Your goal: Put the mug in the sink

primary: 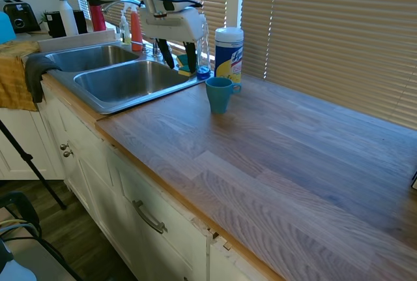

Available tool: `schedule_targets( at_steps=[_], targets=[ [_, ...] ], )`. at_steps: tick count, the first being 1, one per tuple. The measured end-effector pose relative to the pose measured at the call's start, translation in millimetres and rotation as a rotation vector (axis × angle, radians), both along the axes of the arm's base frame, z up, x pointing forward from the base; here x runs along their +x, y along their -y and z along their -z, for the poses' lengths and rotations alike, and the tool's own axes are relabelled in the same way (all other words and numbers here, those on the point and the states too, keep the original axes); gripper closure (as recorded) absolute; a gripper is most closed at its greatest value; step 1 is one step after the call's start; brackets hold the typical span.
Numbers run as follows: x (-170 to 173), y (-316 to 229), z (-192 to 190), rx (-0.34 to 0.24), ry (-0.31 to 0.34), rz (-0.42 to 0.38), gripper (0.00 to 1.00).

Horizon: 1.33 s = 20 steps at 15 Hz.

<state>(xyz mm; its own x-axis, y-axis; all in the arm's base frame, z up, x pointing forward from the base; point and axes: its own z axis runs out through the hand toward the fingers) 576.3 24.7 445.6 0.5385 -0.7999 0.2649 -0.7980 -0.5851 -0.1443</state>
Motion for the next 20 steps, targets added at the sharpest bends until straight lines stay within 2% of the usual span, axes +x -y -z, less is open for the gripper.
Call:
schedule_targets(
  at_steps=[3,7,8,10,20],
  targets=[
    [40.9,3.0,19.9,-0.02,0.008,0.065,0.0],
    [74.2,13.1,63.8,-0.033,-0.029,0.113,0.0],
    [77.7,14.0,72.9,-0.034,-0.04,0.116,1.0],
    [82.1,14.6,85.1,-0.026,-0.054,0.126,1.0],
    [82.3,16.5,95.7,0.003,-0.063,0.149,1.0]
  ],
)
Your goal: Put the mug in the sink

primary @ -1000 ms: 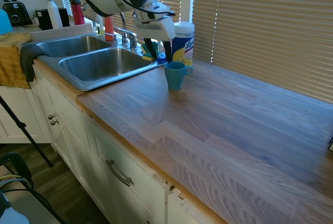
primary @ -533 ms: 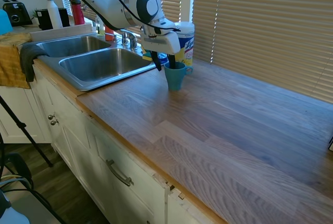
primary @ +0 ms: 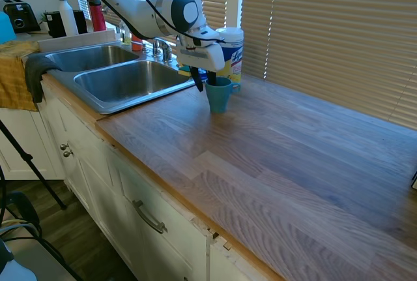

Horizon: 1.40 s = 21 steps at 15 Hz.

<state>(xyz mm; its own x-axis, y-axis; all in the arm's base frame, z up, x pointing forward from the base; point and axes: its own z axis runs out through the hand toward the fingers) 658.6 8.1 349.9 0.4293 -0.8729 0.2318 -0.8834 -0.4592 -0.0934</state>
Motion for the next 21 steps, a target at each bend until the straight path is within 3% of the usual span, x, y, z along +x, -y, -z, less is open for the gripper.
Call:
schedule_targets(
  at_steps=[14,18,21],
  targets=[
    [-1.5,3.0,-2.0,0.01,0.031,-0.001,1.0],
    [-3.5,-17.7,-25.3,-0.003,0.063,-0.043,1.0],
    [-8.6,-64.6,-56.7,-0.034,0.083,-0.115,1.0]
  ],
)
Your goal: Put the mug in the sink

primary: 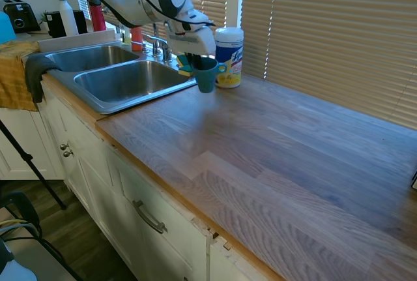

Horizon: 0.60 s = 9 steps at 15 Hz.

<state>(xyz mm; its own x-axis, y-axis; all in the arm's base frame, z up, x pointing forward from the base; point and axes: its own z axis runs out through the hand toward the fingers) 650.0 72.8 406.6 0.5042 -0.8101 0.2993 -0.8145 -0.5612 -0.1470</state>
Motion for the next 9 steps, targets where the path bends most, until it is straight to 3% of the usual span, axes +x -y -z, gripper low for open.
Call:
schedule_targets(
  at_steps=[4,6,9],
  targets=[
    [-8.0,-116.2,-16.6,-0.028,0.001,-0.116,1.0],
    [-5.8,-170.8,0.1,-0.035,0.002,-0.16,1.0],
    [15.1,-221.5,54.8,-0.047,-0.011,-0.193,1.0]
  ],
)
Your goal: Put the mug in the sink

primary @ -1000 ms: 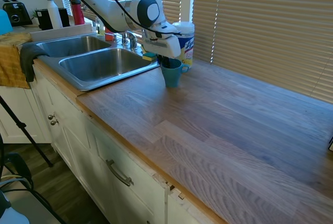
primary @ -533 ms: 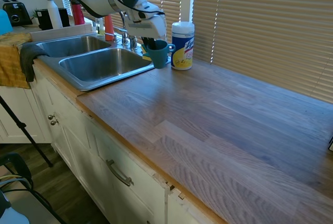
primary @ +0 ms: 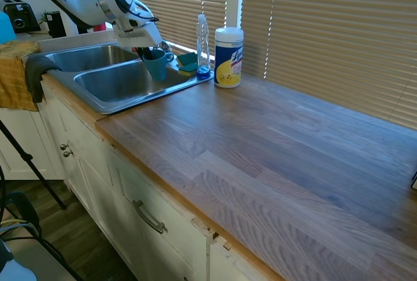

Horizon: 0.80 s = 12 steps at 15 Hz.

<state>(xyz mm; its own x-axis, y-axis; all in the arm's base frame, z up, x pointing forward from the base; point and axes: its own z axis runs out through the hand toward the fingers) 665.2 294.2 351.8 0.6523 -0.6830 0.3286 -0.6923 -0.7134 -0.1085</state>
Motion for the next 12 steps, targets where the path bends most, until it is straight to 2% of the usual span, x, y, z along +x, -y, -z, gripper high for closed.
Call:
schedule_targets(
  at_steps=[3,5,11,12],
  targets=[
    [24.8,-20.7,70.3,-0.012,-0.023,-0.009,1.0],
    [33.8,-32.6,104.2,-0.01,-0.043,-0.006,1.0],
    [49.6,-39.2,162.2,-0.016,-0.121,0.026,1.0],
    [51.2,-37.8,169.1,-0.018,-0.129,0.029,0.0]
  ],
)
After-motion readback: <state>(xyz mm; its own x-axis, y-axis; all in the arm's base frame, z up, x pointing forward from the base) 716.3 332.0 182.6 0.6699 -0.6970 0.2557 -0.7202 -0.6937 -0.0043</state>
